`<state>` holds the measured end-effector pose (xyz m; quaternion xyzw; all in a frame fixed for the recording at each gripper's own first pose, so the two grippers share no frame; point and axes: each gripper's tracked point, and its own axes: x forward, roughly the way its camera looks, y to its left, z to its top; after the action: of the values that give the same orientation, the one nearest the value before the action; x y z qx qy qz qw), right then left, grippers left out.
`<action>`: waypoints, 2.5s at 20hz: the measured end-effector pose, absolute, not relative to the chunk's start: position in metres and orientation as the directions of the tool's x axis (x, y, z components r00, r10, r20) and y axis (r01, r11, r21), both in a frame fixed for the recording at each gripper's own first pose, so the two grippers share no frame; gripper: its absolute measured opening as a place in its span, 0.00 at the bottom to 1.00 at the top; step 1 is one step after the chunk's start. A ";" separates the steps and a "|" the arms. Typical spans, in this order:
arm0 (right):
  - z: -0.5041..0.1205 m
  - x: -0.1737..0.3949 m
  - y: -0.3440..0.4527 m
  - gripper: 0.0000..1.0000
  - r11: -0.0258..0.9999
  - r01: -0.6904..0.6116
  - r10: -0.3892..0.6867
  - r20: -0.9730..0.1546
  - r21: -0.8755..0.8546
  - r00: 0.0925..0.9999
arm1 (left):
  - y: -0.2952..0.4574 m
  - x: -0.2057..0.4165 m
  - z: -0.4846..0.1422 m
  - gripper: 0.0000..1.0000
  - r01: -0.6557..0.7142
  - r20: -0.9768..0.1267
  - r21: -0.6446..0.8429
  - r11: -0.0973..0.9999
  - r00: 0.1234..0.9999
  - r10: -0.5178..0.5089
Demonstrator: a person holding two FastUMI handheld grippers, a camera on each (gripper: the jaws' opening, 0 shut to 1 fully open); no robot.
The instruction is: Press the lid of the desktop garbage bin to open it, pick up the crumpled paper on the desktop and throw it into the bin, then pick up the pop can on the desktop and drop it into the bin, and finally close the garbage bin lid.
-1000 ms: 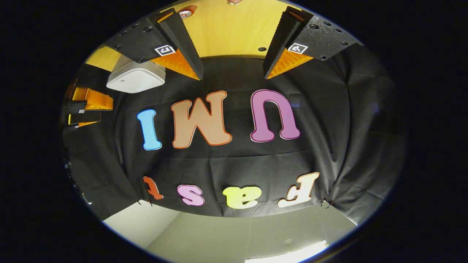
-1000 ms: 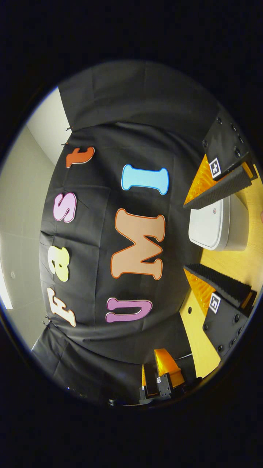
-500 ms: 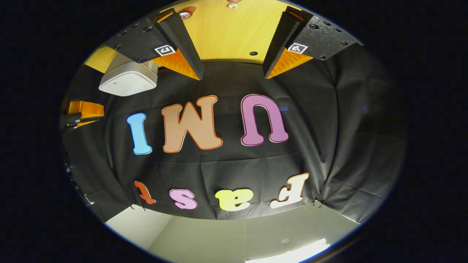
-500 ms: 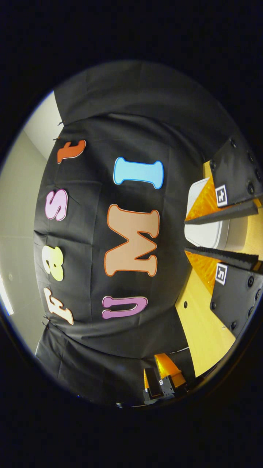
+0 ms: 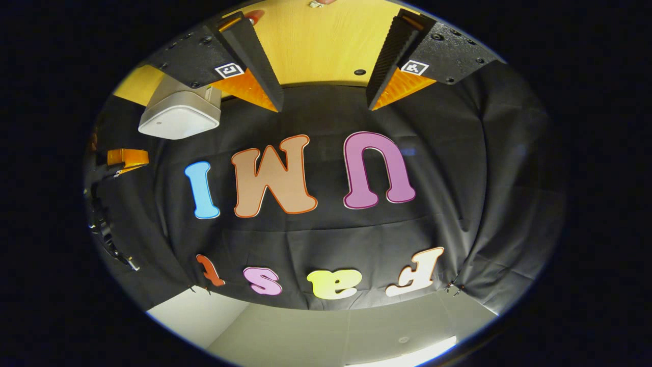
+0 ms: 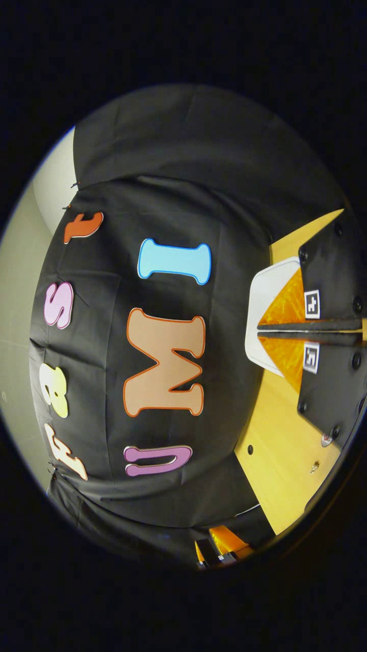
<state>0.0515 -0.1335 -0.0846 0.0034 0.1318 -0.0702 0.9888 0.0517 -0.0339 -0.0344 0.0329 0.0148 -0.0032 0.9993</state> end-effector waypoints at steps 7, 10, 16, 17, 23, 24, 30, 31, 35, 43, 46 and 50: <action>-0.123 0.071 -0.140 0.03 0.982 0.165 -0.114 -0.423 0.086 0.899 | -0.010 0.066 -0.049 0.95 0.021 -0.044 0.040 0.999 0.999 -0.019; -0.131 0.075 -0.152 0.03 0.977 0.190 -0.125 -0.457 0.098 0.881 | -0.001 0.068 -0.057 0.95 0.014 -0.060 0.029 0.999 0.998 -0.012; -0.156 0.086 -0.160 0.02 0.978 0.194 -0.127 -0.524 0.075 0.842 | 0.011 0.070 -0.068 0.95 -0.009 -0.086 0.020 1.000 0.996 0.011; -0.160 0.088 -0.159 0.03 0.980 0.188 -0.124 -0.537 0.066 0.834 | 0.011 0.071 -0.069 0.95 -0.010 -0.089 0.020 1.000 0.996 0.012; -0.183 0.088 -0.158 0.03 0.984 0.174 -0.122 -0.597 0.030 0.793 | 0.013 0.071 -0.073 1.00 -0.018 -0.102 0.021 1.000 0.995 0.020; -0.186 0.088 -0.157 0.03 0.984 0.173 -0.117 -0.604 0.036 0.788 | 0.013 0.072 -0.072 1.00 -0.019 -0.104 0.020 1.000 0.994 0.021; -0.192 0.087 -0.156 0.03 0.983 0.177 -0.109 -0.625 0.048 0.773 | 0.010 0.072 -0.076 1.00 -0.018 -0.112 0.012 1.000 0.993 0.019; -0.192 0.087 -0.156 0.03 0.982 0.180 -0.111 -0.625 0.049 0.773 | 0.010 0.072 -0.076 0.95 -0.018 -0.113 0.013 1.000 0.993 0.020; -0.198 0.086 -0.156 0.02 0.976 0.204 -0.105 -0.651 0.078 0.751 | 0.008 0.073 -0.078 1.00 -0.017 -0.119 0.011 1.000 0.993 0.018; -0.184 0.089 -0.157 0.03 0.983 0.183 -0.132 -0.612 0.021 0.780 | 0.005 0.072 -0.073 1.00 -0.008 -0.099 0.014 1.000 0.995 0.009; -0.181 0.086 -0.150 0.03 0.989 0.150 -0.113 -0.596 0.012 0.795 | 0.006 0.072 -0.070 1.00 -0.006 -0.089 0.017 1.000 0.996 0.007; -0.161 0.087 -0.153 0.03 0.986 0.164 -0.135 -0.524 0.009 0.841 | 0.004 0.072 -0.070 1.00 0.001 -0.090 0.014 1.000 0.996 0.000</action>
<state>0.0869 -0.1529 -0.1610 0.0270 0.2713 -0.0779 0.9590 0.0722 0.0038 -0.0702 0.0068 0.0451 -0.0004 0.9990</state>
